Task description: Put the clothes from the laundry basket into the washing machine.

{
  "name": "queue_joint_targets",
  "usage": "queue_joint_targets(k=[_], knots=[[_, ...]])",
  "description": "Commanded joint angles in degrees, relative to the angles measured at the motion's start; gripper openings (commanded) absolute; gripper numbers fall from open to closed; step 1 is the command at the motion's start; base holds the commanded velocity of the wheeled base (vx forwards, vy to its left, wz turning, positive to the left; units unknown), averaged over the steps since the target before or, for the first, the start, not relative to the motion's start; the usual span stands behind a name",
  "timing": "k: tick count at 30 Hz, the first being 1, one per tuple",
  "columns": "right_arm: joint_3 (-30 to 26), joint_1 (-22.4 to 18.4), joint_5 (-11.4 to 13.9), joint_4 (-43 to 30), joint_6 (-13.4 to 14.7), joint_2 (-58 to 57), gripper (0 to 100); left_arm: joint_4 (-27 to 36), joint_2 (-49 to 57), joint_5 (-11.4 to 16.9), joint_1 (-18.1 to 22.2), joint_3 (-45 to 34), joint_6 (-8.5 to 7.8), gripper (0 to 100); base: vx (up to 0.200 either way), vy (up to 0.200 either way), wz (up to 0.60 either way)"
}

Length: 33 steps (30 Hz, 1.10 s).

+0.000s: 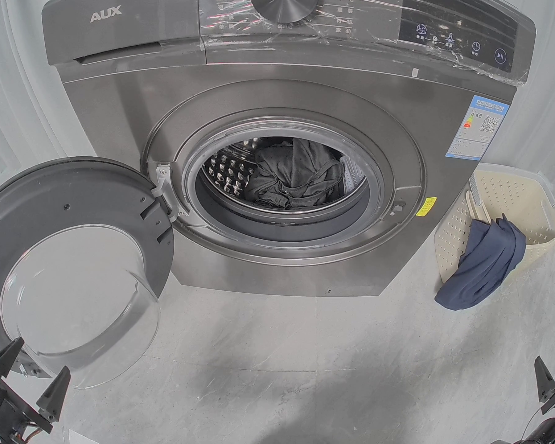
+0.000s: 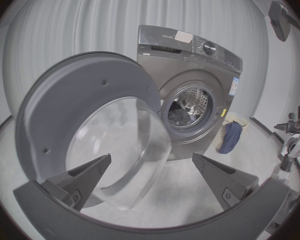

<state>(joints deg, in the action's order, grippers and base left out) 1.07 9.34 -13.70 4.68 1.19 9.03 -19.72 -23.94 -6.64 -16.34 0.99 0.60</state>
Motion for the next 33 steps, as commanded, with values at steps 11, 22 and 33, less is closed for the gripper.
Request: queue_joint_targets(k=[11, 22, 33], knots=[[-1.1, -8.9, 16.0, -4.5, -2.1, -9.0, 100, 16.9, 22.2, 5.0, 16.9, -0.8, -3.85, 100, 0.0, 0.0, 0.0], [-1.1, -8.9, 16.2, -4.4, -1.8, -9.0, 100, 20.0, 23.5, 7.3, 16.2, -0.9, -0.86, 100, 0.0, 0.0, 0.0], [-1.1, -9.0, 16.3, -4.4, -2.1, -9.0, 100, 20.0, 23.6, 7.5, 16.2, -0.9, -1.21, 100, 0.0, 0.0, -0.38]])
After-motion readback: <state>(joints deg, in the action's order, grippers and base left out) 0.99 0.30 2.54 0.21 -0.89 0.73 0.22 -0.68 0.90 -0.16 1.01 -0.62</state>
